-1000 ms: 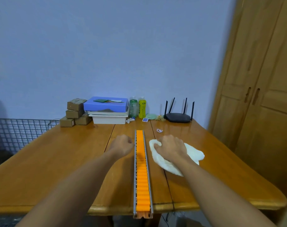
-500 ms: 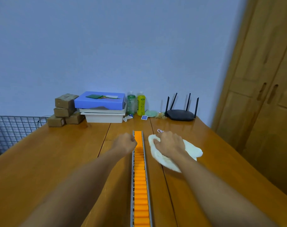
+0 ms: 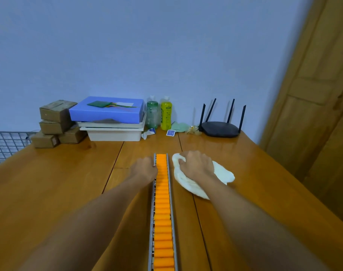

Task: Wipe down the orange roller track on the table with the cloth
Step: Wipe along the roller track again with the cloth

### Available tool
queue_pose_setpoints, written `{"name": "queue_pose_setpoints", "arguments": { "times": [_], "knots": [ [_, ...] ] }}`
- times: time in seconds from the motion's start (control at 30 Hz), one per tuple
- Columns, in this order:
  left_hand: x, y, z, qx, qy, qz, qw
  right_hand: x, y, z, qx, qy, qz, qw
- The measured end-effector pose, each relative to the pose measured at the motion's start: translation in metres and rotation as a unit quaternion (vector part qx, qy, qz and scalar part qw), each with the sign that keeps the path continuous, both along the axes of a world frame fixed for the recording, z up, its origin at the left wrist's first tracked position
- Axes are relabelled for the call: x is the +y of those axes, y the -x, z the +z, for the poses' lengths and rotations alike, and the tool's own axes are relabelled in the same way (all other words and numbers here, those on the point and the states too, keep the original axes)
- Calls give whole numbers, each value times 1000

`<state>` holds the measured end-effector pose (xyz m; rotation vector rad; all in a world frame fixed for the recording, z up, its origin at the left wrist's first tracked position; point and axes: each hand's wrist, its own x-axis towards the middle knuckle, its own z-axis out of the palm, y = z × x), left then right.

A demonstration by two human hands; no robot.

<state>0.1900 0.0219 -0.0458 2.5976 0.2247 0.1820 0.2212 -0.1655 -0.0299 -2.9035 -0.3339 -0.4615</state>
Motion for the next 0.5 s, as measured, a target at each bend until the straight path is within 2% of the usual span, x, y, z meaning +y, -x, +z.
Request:
{"name": "queue_pose_setpoints", "arguments": {
  "times": [0.17, 0.5],
  "knots": [
    [1, -13, -9, 16, 14, -11, 1000, 14, -28, -5, 8, 19, -2, 1000],
    [10, -23, -13, 48, 124, -1, 991, 43, -49, -16, 25, 7, -7, 1000]
  ]
}}
